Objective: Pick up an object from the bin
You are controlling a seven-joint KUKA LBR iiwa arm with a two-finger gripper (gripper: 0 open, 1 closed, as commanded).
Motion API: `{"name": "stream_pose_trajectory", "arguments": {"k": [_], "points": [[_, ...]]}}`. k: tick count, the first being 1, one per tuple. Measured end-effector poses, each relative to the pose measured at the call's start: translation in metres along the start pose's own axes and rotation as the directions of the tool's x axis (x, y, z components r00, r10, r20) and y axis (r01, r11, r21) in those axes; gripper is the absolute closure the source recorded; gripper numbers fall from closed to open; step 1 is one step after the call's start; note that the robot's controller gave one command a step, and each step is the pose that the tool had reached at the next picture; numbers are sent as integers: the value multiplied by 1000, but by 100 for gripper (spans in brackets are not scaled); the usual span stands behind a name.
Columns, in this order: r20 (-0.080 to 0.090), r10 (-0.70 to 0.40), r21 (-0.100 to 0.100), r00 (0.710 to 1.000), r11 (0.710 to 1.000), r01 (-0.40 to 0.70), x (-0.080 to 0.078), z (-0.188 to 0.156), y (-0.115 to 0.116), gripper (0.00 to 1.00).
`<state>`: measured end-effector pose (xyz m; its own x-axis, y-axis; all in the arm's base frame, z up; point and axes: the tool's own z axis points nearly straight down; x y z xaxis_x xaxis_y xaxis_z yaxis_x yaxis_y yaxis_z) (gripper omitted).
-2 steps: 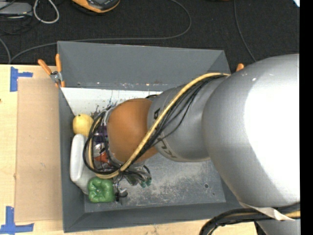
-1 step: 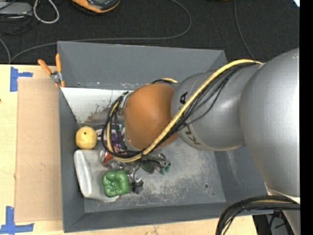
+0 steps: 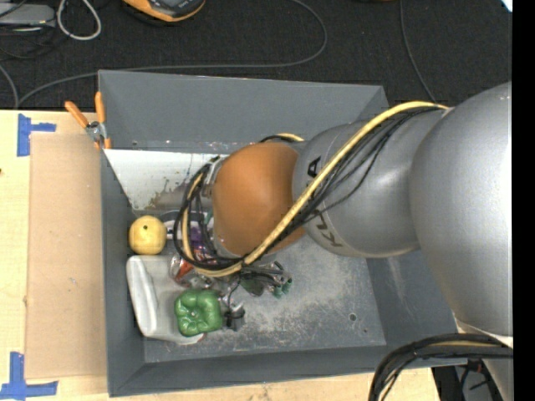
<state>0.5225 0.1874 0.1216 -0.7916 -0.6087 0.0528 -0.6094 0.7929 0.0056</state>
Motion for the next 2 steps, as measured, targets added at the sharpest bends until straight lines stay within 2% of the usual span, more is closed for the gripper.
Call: {"name": "stream_pose_trajectory", "arguments": {"k": [1, 2], "points": [[-17, -75, 14, 997, 997, 75, -6, 50, 25, 100], [-16, 4, 13, 1000, 1000, -4, -2, 51, 40, 100]]}}
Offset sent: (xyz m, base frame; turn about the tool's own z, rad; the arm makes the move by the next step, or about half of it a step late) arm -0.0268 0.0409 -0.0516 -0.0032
